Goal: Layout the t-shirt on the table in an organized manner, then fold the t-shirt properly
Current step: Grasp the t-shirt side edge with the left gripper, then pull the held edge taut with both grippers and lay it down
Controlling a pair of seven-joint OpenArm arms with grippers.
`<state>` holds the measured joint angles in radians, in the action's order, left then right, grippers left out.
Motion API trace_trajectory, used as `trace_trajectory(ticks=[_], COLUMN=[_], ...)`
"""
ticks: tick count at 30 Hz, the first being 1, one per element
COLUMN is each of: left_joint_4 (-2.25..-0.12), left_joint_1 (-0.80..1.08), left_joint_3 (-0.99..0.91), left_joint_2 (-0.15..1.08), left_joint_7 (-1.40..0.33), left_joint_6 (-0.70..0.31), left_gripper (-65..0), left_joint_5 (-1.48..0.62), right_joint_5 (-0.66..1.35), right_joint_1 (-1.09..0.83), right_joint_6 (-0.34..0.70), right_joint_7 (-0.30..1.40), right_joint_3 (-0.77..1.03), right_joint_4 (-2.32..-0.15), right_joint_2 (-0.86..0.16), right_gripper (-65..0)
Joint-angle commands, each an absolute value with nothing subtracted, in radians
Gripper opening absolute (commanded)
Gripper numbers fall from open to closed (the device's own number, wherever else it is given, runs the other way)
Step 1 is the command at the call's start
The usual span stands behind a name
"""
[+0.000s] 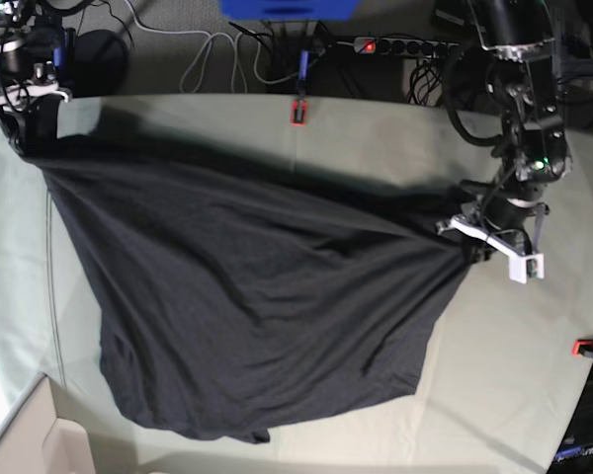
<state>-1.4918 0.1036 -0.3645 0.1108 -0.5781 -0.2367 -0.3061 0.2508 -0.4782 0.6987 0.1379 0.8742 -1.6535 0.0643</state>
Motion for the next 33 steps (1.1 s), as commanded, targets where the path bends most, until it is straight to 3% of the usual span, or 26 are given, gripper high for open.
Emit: trace_trajectory(ticks=[1, 4, 6, 17, 23, 33], left_joint_4=[-1.506, -1.508, -1.508, -1.517, -1.535, -1.902], left_joint_1=[0.110, 0.124, 0.125, 0.159, 0.183, 0.432], left_joint_3=[-0.367, -0.367, -0.367, -0.367, -0.369, -0.420], left_joint_2=[0.116, 0.113, 0.111, 0.113, 0.111, 0.111], left_joint_7=[-0.561, -0.561, -0.561, -0.559, -0.559, -0.559], left_joint_6=[-0.239, -0.237, -0.237, -0.240, -0.240, -0.240], left_gripper=[-52.3, -40.0, -37.7, -65.0, -64.9, -64.9], left_joint_5=[-0.312, -0.312, -0.312, -0.312, -0.315, -0.470], right_joint_5=[0.269, 0.269, 0.269, 0.271, 0.271, 0.272], right_joint_1=[-0.489, -0.490, -0.490, -0.506, -0.504, -0.504], right_joint_6=[0.698, 0.698, 0.698, 0.698, 0.698, 0.698], right_joint_7=[0.110, 0.110, 0.110, 0.110, 0.110, 0.110], right_joint_3=[0.878, 0.878, 0.881, 0.881, 0.881, 0.885], right_joint_4=[-1.669, -1.669, -1.669, -1.669, -1.669, -1.669], right_joint_2=[0.054, 0.054, 0.054, 0.056, 0.056, 0.056], right_gripper=[-65.0, -65.0, -65.0, -65.0, -65.0, -65.0])
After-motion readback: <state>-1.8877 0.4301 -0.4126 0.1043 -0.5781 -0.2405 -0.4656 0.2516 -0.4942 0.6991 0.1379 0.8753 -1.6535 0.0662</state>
